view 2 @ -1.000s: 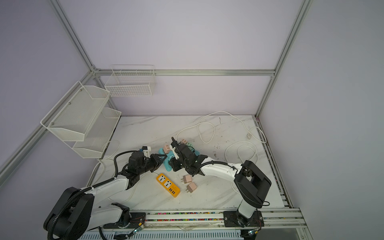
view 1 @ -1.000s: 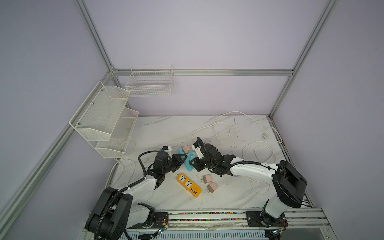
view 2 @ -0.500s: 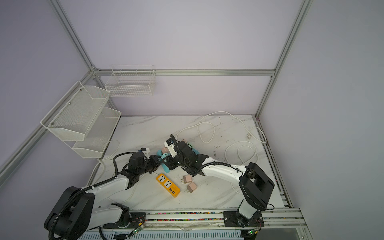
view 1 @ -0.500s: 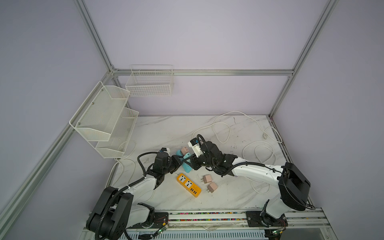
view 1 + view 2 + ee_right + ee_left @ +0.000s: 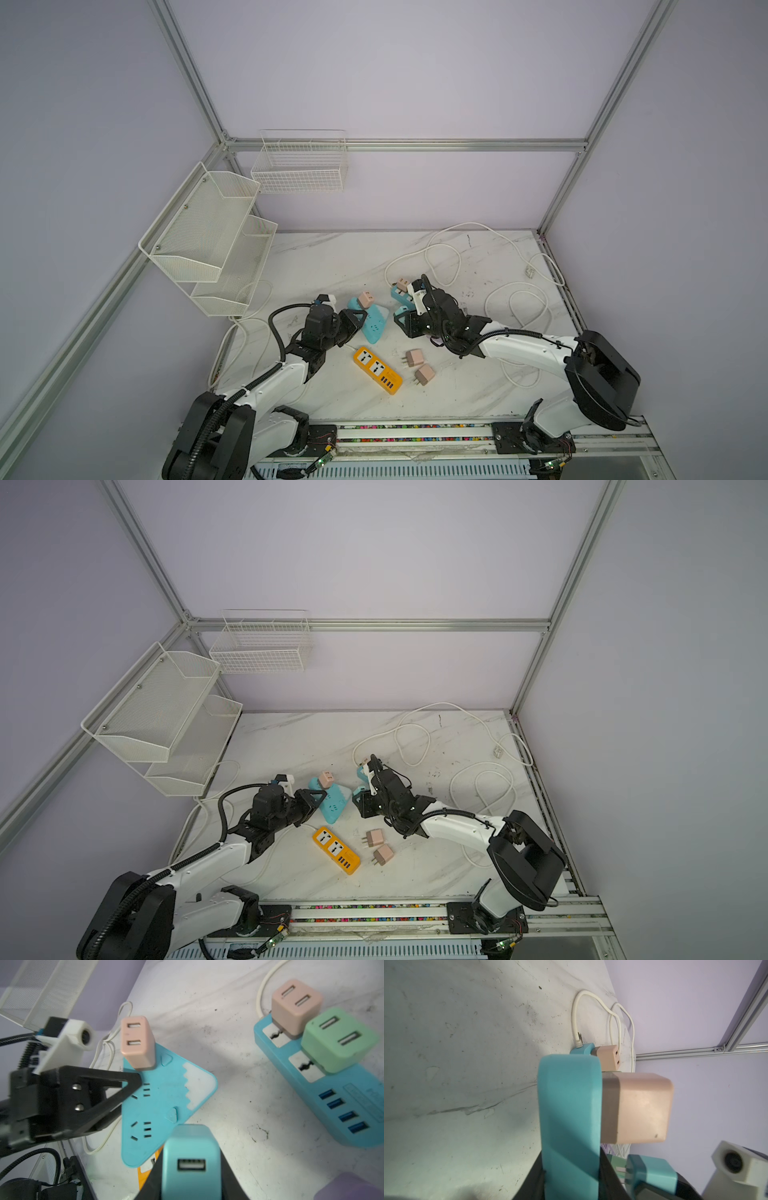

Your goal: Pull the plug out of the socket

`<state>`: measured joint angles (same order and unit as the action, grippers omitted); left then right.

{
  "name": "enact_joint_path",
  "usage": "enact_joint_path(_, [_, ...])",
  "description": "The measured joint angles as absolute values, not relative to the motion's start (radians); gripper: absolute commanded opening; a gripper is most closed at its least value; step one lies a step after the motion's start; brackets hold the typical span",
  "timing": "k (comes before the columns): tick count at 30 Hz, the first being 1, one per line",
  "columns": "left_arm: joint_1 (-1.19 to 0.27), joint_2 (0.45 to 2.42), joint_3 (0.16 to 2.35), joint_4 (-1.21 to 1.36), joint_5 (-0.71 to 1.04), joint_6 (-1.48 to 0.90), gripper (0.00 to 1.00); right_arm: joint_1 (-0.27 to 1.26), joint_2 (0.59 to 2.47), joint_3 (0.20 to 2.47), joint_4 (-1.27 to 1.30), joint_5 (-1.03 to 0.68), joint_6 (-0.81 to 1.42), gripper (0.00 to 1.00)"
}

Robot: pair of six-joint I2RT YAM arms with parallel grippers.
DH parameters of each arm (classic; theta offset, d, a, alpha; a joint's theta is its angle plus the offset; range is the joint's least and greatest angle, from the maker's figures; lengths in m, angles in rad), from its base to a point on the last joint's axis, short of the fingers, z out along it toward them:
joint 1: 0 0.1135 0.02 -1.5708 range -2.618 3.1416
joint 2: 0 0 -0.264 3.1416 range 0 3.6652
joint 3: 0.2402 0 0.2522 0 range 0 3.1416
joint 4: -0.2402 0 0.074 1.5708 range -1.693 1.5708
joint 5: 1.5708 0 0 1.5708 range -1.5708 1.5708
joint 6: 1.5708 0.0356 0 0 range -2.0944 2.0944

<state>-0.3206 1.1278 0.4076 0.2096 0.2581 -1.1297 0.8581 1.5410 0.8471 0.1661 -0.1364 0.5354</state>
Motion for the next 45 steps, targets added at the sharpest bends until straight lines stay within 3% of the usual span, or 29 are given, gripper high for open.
enact_joint_path(20, [-0.319,1.095,0.408,0.203,0.262,-1.114,0.00,0.858,1.765,0.804,0.337,-0.152,0.665,0.10])
enact_joint_path(45, [-0.316,1.110,0.408,0.215,0.266,-1.114,0.00,0.858,1.737,0.803,0.254,-0.064,0.611,0.57])
